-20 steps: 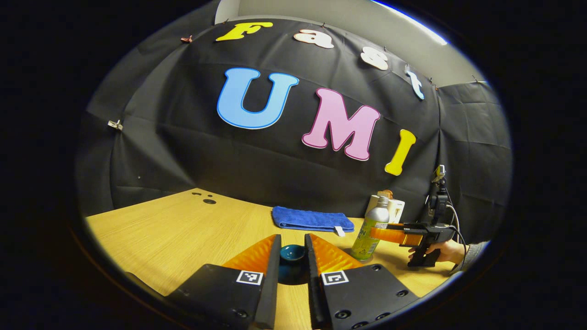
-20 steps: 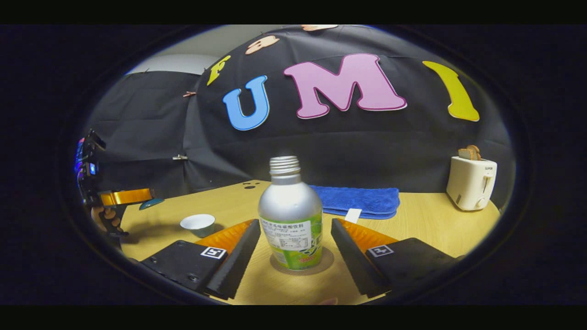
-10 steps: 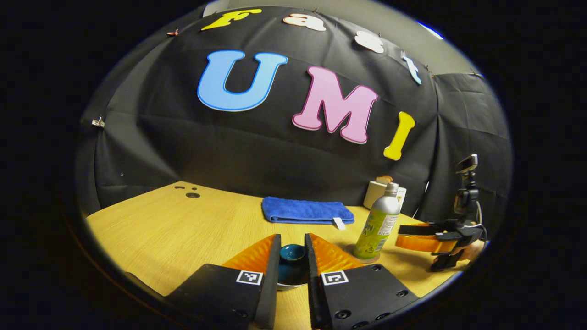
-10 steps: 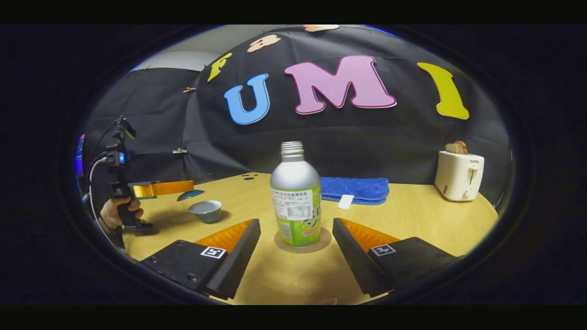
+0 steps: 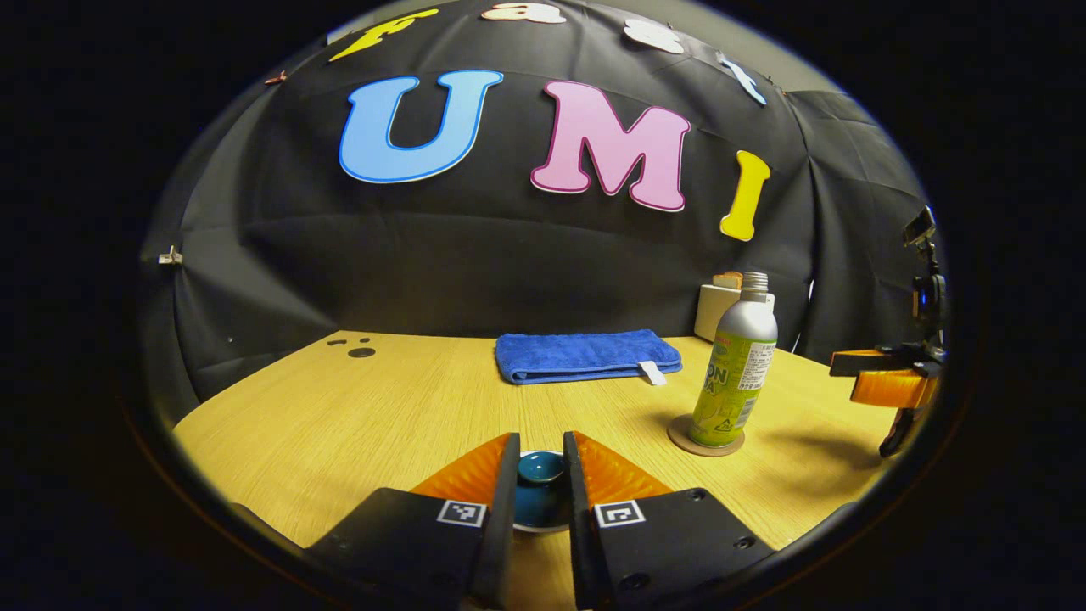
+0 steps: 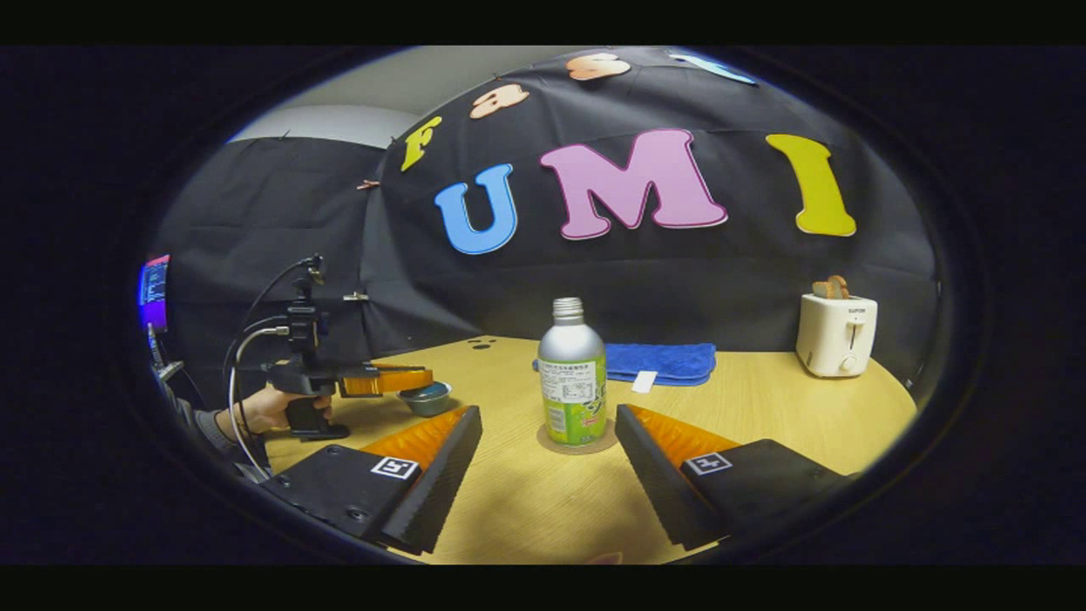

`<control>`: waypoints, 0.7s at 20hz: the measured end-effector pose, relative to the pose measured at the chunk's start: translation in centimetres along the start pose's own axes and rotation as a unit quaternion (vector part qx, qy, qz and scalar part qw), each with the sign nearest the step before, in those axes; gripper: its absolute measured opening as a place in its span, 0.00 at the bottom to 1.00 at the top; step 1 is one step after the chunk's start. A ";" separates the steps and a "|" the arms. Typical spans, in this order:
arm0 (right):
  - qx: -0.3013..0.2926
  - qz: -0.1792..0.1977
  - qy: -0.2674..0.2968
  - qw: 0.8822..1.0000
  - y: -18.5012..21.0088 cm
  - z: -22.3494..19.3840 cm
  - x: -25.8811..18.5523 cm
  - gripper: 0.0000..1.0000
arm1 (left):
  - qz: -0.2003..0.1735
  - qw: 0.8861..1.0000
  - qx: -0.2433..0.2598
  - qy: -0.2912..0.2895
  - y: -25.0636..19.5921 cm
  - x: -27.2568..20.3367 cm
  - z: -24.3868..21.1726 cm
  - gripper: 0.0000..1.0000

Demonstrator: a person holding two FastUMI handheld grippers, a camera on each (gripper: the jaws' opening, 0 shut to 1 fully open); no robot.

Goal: Open the teacup lid with one hand, grasp the water bottle and pour water into the teacup with the other hand; after pouring, place the water bottle on the coaster and then close the teacup lid.

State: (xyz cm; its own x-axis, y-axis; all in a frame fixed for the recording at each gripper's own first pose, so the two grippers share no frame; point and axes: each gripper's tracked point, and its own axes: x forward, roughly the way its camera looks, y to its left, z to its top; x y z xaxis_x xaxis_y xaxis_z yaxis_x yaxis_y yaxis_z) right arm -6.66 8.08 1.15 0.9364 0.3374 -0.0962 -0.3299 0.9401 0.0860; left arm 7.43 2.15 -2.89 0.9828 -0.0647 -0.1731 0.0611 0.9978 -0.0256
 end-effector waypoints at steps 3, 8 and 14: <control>0.008 -0.004 -0.002 1.000 -0.8 0.3 -0.7 0.97 | 0.005 1.000 0.022 0.005 -0.3 0.2 -0.1 0.32; 0.012 -0.014 0.004 1.000 -1.8 0.0 -1.7 0.97 | 0.015 0.999 0.033 0.006 -0.2 0.3 -0.2 0.38; 0.005 -0.029 -0.018 0.999 -1.1 0.7 -3.2 0.98 | 0.033 0.999 0.024 -0.026 0.1 -1.7 0.5 0.70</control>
State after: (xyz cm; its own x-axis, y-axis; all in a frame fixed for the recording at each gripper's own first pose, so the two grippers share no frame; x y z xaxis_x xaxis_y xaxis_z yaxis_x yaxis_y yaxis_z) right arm -9.20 5.98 2.09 0.9579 0.2793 -0.0660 -0.2729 0.9576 0.0918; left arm 5.87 2.39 -2.13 0.9925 0.0016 -0.1223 0.0024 0.9995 0.0326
